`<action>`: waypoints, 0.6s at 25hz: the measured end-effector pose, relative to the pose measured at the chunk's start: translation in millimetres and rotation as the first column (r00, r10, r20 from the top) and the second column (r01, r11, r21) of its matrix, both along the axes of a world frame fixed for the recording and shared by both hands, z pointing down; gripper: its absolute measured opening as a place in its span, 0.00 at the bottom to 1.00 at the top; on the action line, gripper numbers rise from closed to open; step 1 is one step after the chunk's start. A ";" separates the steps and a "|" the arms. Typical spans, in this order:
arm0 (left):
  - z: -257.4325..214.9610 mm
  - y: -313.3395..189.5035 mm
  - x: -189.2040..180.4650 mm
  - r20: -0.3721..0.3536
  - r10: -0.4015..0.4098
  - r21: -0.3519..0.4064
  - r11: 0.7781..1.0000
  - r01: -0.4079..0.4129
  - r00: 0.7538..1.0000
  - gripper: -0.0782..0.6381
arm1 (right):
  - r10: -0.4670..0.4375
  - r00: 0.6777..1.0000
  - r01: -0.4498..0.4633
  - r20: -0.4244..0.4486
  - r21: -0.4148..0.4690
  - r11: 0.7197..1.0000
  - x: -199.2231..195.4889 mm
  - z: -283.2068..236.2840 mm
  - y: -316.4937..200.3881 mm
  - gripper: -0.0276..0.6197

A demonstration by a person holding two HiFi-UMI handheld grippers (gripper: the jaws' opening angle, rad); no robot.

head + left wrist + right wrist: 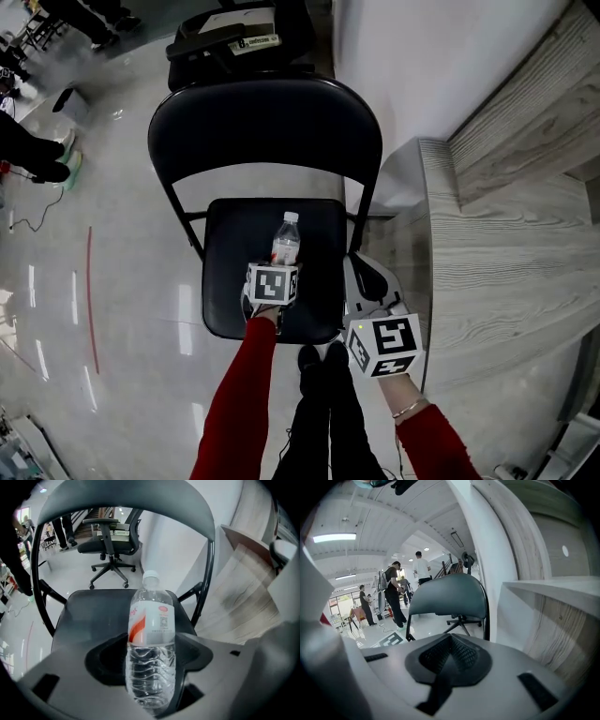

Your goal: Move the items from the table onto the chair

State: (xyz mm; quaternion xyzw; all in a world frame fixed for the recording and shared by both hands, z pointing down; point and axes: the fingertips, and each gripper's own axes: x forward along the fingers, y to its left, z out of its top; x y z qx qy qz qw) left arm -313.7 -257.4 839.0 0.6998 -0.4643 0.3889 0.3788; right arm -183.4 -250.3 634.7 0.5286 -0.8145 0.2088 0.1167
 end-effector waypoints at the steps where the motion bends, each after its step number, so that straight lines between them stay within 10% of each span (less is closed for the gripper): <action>1: 3.1 -2.2 -0.5 0.001 -0.013 -0.006 1.000 0.013 1.000 0.56 | -0.004 1.000 0.004 -0.002 0.000 1.000 0.4 0.7 -0.2 0.06; 15: 7.1 -15.0 -9.2 -0.088 -0.138 0.056 0.988 0.143 0.987 0.56 | -0.031 1.000 0.031 0.003 -0.010 0.999 1.6 9.6 5.3 0.06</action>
